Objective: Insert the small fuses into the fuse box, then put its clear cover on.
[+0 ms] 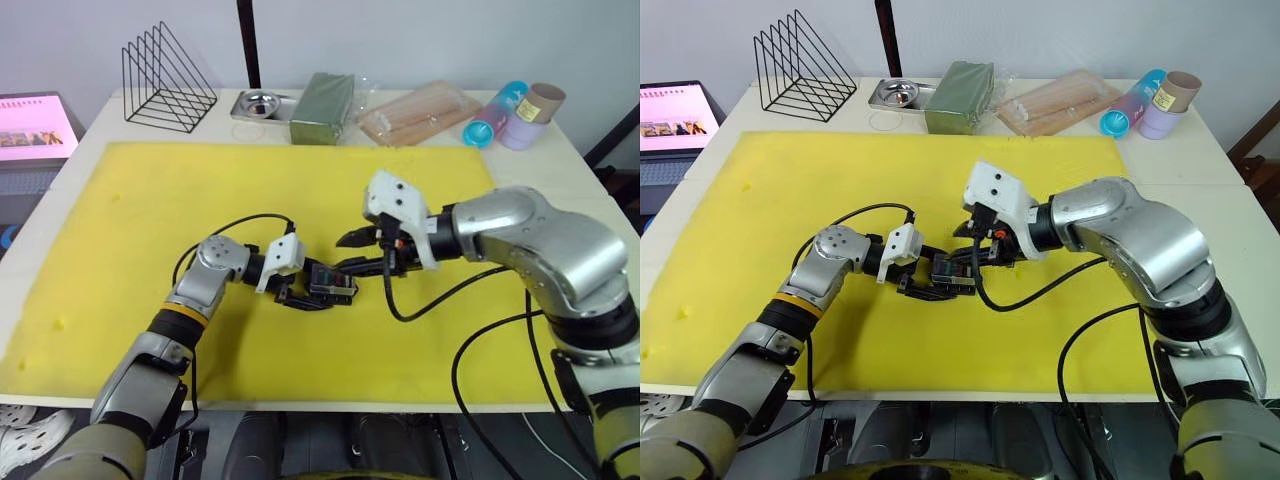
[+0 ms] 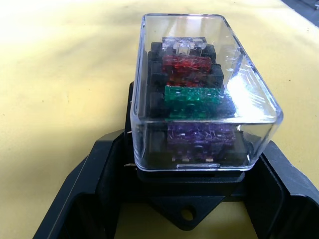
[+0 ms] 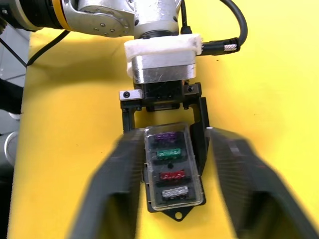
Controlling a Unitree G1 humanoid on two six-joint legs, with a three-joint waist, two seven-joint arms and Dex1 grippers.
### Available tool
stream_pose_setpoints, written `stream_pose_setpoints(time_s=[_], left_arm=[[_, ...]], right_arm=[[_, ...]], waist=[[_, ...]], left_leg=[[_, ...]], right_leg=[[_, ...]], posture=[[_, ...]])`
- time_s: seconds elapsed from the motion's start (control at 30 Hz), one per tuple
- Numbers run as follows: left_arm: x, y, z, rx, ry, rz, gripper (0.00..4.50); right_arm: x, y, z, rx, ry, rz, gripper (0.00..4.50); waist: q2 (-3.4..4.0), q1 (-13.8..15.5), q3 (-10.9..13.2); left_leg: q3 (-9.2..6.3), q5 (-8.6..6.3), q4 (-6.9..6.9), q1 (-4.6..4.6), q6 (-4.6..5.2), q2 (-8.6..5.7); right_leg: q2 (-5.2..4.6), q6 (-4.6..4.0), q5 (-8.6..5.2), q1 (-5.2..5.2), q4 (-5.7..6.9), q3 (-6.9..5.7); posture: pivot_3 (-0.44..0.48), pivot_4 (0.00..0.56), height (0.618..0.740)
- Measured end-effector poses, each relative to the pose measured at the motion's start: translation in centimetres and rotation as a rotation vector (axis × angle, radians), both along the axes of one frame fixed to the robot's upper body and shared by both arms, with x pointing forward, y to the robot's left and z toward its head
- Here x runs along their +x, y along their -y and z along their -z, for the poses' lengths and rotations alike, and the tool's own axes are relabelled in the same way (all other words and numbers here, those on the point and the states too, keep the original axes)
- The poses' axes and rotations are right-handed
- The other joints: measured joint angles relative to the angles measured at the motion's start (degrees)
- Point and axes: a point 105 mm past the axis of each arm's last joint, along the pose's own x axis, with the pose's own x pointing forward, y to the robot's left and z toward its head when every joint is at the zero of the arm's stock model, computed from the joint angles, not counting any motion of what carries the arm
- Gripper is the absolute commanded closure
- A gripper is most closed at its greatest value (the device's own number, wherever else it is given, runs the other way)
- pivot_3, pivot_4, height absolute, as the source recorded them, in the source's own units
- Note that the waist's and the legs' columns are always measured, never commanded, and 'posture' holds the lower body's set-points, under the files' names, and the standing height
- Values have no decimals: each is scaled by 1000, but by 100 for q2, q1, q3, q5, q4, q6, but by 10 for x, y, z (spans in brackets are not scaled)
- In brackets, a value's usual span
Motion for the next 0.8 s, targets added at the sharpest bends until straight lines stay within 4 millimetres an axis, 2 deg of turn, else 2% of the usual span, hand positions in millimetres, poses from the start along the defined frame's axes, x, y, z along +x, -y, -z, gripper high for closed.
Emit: stream_pose_setpoints(time_s=[0.07, 0.1, 0.2, 0.33, 0.57, 0.7, 0.77, 0.8], left_arm=[[0, 0, 0, 0, 1, -1, 1661], [0, -1, 0, 0, 1, -4, 1661], [0, 0, 0, -2, 1, -3, 1661], [0, 0, 0, -2, 0, -2, 1661], [0, -1, 0, -2, 0, -2, 1661], [0, -1, 0, -1, 0, -2, 1661], [0, -1, 0, 1, -1, -3, 1661], [0, -2, 5, 21, -11, -9, 1661]], right_arm=[[0, 0, 7, 30, -7, 10, 4246], [0, -3, 6, 64, 1, 7, 4451], [2, -10, -3, 168, 47, 10, 4451], [8, -8, -11, 215, 85, 43, 4451], [9, -6, -7, 233, 87, 55, 4451], [8, -7, 12, 212, 51, 58, 4451], [6, -7, 52, 123, -30, 82, 4451], [2, -12, 65, 110, -45, 70, 4451]], waist=[[0, -11, 0], [0, -14, 0], [0, -6, 0], [0, -10, 0], [0, -10, 0], [-1, -10, 0], [-6, -10, -4], [4, -21, -3]], left_leg=[[1, 0, 0, 0, 0, -1], [1, 0, 0, 0, 0, -1], [-3, 0, 0, 0, 0, 0], [-1, 0, 1, 0, 0, 0], [-2, 0, 1, 0, 0, 0], [-2, 0, 1, 0, 0, 0], [-4, 0, 1, 3, 0, -1], [4, 0, 1, 4, 0, -1]], right_leg=[[1, 0, 0, 0, 0, 1], [2, 0, 0, -1, 2, 1], [5, 0, 0, -1, 3, 0], [3, 0, 0, 0, 3, 0], [4, 0, 0, 0, 3, 0], [5, 0, 0, 0, 3, 0], [5, 0, 0, 4, 2, -1], [4, 0, 0, 1, 3, 4]], posture=[[0, 150, 740], [0, 150, 740], [0, 150, 740], [0, 150, 740], [0, 150, 740], [0, 150, 740], [0, 150, 740], [0, 150, 740]])
